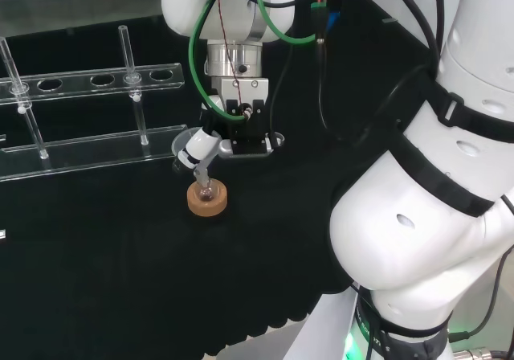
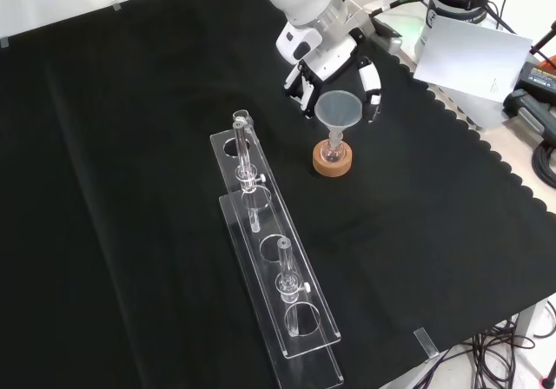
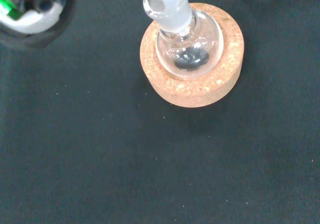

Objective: Place the funnel on the round-bottom flask.

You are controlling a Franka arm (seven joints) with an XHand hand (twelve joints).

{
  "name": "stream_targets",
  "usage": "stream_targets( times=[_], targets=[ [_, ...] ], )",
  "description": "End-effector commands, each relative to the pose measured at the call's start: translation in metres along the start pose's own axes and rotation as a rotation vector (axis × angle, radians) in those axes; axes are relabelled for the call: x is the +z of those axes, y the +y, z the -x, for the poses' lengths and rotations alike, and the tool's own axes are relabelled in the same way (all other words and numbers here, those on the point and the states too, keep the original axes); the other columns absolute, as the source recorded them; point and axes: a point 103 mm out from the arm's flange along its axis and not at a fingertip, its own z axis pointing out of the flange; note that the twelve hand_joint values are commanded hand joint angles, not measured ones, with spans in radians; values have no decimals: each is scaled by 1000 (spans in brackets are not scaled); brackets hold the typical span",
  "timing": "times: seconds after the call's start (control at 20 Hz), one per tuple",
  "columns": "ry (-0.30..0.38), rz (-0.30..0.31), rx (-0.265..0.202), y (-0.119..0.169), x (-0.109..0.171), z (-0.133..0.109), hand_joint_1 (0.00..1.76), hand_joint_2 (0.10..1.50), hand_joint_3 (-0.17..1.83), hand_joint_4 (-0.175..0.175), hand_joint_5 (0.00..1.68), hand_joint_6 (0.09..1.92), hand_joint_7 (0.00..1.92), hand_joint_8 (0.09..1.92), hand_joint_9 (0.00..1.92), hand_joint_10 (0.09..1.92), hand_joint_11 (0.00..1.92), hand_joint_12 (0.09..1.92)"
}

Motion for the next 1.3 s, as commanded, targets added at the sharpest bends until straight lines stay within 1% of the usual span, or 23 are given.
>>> stream_targets(
  times=[0.05,0.2,0.75,1.05,1.2,1.3],
  targets=[
    [10,-8,-1,0,5,0,860,569,855,-52,724,956,1059,841,984,444,201,1438],
    [13,-21,-5,1,9,1,860,569,855,-52,723,957,1059,841,984,446,201,1438],
    [19,-14,-4,0,10,2,861,569,856,-52,722,958,1058,843,981,449,200,1438],
    [20,-21,-3,-1,10,2,861,569,856,-52,718,957,1057,843,979,451,200,1438],
    [22,-22,-4,-1,11,2,863,561,863,-66,606,858,1023,836,967,456,195,1441],
    [19,-22,-3,-1,11,2,860,555,868,-70,563,784,980,810,955,464,191,1443]
  ],
)
